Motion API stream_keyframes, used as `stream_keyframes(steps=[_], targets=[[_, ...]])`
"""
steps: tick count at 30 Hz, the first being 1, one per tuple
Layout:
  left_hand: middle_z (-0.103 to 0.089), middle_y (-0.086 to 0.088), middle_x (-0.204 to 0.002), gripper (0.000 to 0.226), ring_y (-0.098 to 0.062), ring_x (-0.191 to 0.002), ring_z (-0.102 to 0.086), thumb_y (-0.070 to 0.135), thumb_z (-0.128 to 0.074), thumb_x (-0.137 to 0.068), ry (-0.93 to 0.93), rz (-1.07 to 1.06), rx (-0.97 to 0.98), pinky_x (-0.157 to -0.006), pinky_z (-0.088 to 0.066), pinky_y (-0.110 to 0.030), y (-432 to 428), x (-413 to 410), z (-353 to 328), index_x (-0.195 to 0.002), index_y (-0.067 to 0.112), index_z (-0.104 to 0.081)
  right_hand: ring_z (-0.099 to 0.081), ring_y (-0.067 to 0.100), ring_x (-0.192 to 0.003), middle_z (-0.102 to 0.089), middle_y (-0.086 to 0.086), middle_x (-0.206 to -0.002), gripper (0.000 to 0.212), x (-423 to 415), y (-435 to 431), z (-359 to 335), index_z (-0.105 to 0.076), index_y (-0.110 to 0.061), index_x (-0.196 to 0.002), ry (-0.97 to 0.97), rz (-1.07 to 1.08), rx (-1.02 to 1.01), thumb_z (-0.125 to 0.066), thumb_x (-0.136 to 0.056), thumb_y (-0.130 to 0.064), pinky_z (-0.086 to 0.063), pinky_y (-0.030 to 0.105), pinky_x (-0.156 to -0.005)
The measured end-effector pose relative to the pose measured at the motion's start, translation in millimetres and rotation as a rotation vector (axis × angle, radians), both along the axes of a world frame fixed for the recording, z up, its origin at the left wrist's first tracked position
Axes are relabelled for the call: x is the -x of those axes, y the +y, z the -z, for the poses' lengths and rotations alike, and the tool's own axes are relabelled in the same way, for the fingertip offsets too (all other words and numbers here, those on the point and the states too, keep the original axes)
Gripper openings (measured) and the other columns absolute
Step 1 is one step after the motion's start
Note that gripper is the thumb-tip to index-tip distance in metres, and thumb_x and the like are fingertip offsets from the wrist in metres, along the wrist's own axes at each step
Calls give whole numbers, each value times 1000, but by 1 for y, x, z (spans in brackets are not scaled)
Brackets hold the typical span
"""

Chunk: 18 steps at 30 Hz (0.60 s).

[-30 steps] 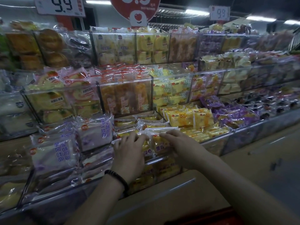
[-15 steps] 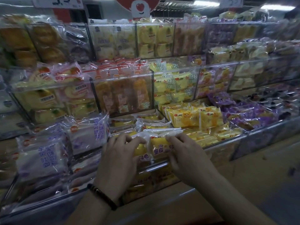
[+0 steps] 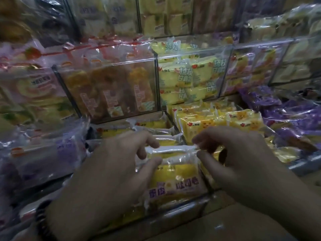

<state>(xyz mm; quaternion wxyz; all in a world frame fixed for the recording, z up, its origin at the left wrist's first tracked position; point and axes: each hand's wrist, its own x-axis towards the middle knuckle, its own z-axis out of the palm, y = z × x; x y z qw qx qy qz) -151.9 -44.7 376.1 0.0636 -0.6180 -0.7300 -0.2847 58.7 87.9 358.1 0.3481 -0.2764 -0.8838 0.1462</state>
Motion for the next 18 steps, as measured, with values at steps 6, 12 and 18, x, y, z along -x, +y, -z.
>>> stream_keyframes(steps=[6,12,18], targets=[[-63,30,-99,17,13,-92,-59,30,-63,-101,-238,-139,203,-64,-45,-9,10,42,-55,-108,45,-67,-64,-7,-90,-67,-29,-87,15,-5,34,-52,-75,-38,-105,-108,-43,231,-69,-92,-31,-49,10,-67],[-65,24,-101,16,4,-90,-62,29,-68,-99,-376,-142,413,-74,-52,-16,10,30,-112,-108,42,-66,-59,-7,-94,-65,-23,-104,21,0,39,-111,-71,-36,-118,-343,-58,435,-69,-98,-34,-42,10,-72],[-59,12,-118,23,-9,-104,-61,40,-64,-98,-385,-95,646,-90,-55,-36,23,-18,-151,-121,35,-61,-63,7,-99,-67,-9,-111,30,-19,26,-156,-69,-25,-126,-379,46,660,-70,-98,-35,-53,30,-84]])
